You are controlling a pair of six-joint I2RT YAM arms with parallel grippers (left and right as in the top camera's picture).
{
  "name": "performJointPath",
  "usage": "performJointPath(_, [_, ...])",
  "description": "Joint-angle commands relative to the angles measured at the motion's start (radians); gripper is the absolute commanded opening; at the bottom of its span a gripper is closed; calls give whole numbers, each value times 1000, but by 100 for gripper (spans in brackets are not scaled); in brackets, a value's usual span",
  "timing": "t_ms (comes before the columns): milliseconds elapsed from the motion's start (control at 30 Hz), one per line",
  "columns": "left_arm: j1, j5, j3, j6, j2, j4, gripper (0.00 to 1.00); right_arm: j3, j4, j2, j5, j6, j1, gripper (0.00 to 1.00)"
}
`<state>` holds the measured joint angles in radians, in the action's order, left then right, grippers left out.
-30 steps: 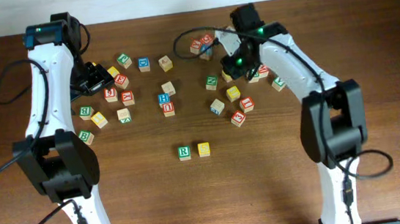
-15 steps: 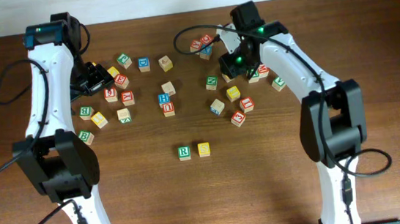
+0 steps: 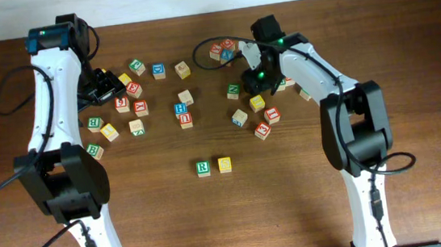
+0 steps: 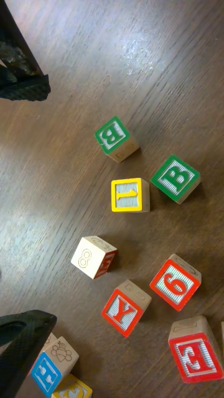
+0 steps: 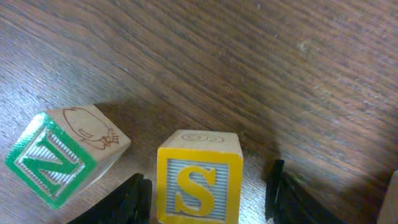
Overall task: Spell out RSS
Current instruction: 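Lift the yellow S block and carry it toward the front-centre row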
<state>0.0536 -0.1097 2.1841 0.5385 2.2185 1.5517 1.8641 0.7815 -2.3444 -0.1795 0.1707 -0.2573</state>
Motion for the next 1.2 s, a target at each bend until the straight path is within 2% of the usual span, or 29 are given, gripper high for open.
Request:
performJointPath(0, [2,-11,2,6,-23,1,99,-2,-11,-16,12,-16,-11,48])
performJointPath(200, [2,-11,2,6,-24,1,99,1,-38,-16,12,-39,-13,47])
performJointPath(433, [2,-11,2,6,-23,1,99,3,-36,-14,12,-57,-16,33])
performJointPath(667, [2,-11,2,6,-24,1,99,27,-14,-6,95,-57,-60,33])
performJointPath(967, [2,-11,2,6,-23,1,99,105,106,61,136,-72,-89,26])
performJointPath(1100, [2,-11,2,6,-24,1,99,194,206,124,135,-76,-90,27])
performJointPath(1167, [2,-11,2,6,-23,1,99,240,273,166,135,-79,-90,23])
